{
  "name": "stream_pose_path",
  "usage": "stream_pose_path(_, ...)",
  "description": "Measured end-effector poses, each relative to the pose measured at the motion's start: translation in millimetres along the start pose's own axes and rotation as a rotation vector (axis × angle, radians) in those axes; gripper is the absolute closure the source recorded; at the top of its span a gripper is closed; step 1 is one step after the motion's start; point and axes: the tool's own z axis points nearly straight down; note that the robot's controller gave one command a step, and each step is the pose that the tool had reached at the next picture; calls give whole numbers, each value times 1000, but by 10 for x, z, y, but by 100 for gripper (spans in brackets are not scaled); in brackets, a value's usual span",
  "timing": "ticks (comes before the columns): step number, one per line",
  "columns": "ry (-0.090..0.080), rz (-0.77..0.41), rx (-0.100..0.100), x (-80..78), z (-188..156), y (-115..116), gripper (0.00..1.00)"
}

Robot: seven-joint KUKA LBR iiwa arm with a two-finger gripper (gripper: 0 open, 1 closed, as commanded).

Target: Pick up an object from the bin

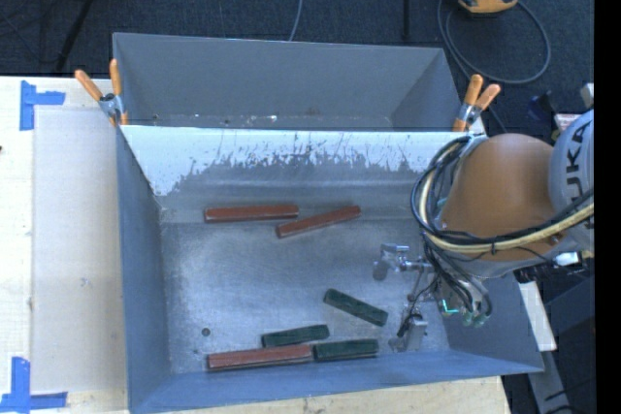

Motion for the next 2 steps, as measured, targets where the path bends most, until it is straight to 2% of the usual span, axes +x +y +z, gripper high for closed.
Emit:
stream_pose_path(1,-8,-2,1,-19,-40,1,0)
stream_pose_path(2,-13,91,-1,-379,870,57,0)
